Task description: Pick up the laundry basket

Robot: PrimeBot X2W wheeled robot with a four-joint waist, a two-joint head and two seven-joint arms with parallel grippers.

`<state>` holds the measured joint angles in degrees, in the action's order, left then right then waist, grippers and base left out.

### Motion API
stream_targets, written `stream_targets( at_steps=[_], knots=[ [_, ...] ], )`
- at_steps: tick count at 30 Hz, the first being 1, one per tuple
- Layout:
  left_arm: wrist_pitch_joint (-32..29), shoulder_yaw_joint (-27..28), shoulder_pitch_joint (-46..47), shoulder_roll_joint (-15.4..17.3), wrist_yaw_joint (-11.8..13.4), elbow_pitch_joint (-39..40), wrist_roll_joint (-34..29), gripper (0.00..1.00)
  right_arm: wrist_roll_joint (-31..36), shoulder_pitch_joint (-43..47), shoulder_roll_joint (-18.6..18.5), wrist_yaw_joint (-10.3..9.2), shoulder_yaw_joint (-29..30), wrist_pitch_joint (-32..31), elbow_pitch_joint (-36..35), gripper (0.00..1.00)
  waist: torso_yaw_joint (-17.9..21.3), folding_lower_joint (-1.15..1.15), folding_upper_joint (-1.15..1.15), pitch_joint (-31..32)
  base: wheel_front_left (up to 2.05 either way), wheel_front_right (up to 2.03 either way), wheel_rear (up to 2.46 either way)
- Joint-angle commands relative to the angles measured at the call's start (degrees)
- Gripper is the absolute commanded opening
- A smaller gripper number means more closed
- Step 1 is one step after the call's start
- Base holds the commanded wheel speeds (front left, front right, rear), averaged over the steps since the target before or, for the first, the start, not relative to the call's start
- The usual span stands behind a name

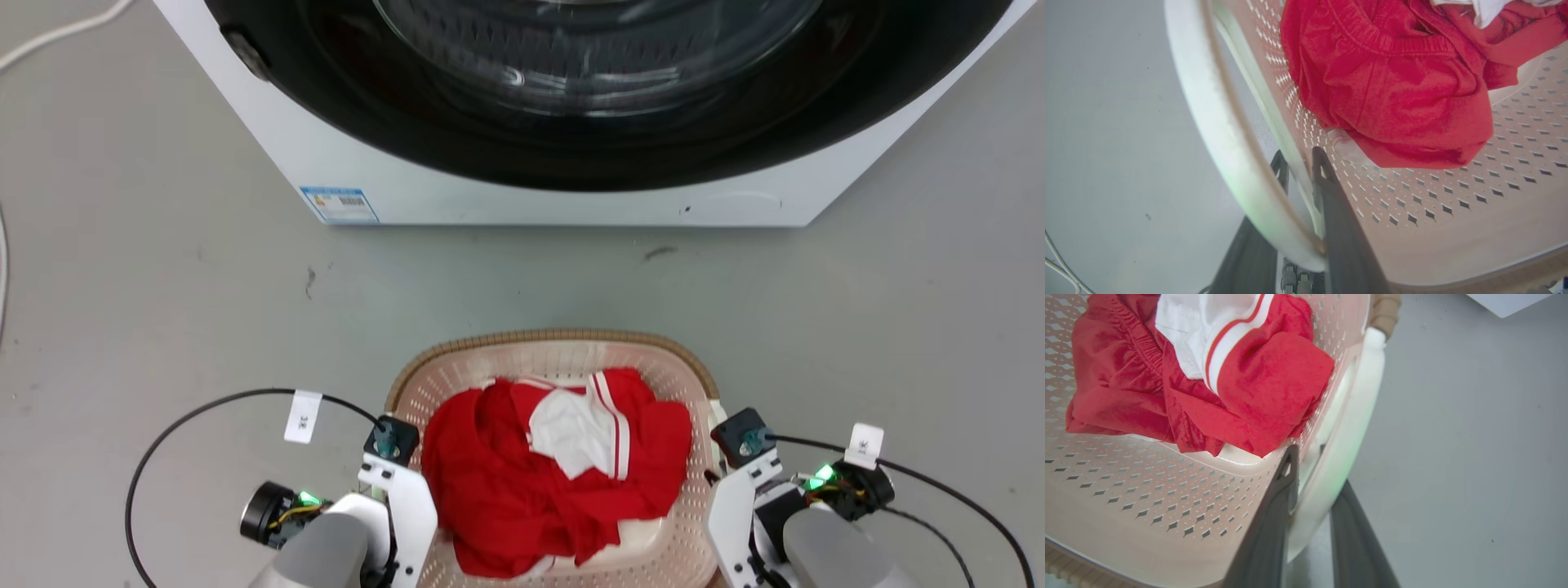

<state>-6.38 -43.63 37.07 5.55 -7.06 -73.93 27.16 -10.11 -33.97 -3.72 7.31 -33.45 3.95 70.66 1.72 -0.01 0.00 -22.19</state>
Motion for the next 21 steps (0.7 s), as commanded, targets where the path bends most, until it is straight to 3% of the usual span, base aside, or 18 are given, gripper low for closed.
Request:
stream_targets(
  at_steps=[1,21],
  knots=[
    [-0.3,-0.9,-0.9,-1.7,-0.6,1.1,0.2,0.0,-0.3,0.7,1.5,0.32,-1.3,0.1,-1.1,0.0,-0.1,0.01,0.0,1.9,0.0,0.0,0.0],
    [-5.2,-8.2,-8.4,0.4,-0.6,3.7,8.9,0.0,-7.9,7.1,1.6,0.51,-12.2,-5.1,-1.3,0.0,1.0,0.01,0.0,15.1,0.0,0.0,0.0]
  ],
)
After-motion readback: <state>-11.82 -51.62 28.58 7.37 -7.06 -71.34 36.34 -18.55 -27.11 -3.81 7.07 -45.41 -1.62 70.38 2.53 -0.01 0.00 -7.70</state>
